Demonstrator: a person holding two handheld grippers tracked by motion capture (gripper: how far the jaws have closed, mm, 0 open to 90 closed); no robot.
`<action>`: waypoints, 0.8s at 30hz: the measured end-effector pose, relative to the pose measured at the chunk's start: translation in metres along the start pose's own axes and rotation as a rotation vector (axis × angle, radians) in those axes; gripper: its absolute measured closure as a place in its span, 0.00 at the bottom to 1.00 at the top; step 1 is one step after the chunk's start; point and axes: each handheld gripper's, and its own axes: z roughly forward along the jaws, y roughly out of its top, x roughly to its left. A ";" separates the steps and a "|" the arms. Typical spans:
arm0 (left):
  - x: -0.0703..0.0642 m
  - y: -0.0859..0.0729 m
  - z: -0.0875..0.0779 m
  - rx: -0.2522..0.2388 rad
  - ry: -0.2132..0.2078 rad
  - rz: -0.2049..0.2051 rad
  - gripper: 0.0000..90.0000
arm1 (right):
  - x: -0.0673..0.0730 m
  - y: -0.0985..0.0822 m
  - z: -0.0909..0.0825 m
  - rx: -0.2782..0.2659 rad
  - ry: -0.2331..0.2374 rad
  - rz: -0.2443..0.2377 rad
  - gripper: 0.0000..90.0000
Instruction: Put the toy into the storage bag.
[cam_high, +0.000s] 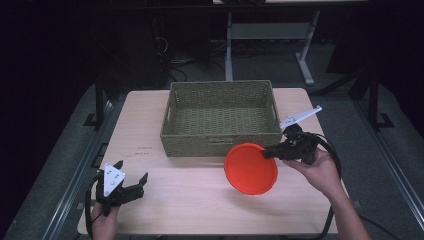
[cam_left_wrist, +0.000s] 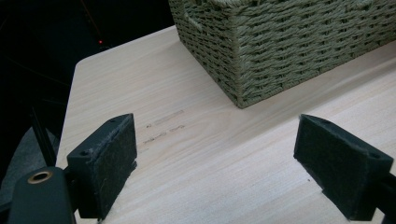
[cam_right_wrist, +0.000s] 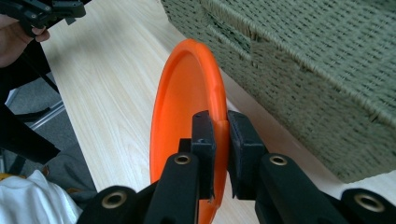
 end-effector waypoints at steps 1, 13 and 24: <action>0.000 0.000 0.000 -0.002 0.000 -0.006 0.14 | 0.000 0.001 -0.001 0.003 0.002 -0.002 0.91; 0.001 0.000 -0.001 -0.006 0.003 0.000 0.14 | 0.000 0.021 -0.011 -0.003 -0.002 -0.002 0.91; 0.002 -0.001 -0.001 -0.007 0.005 -0.010 0.14 | 0.000 0.041 -0.019 -0.021 0.011 -0.028 0.91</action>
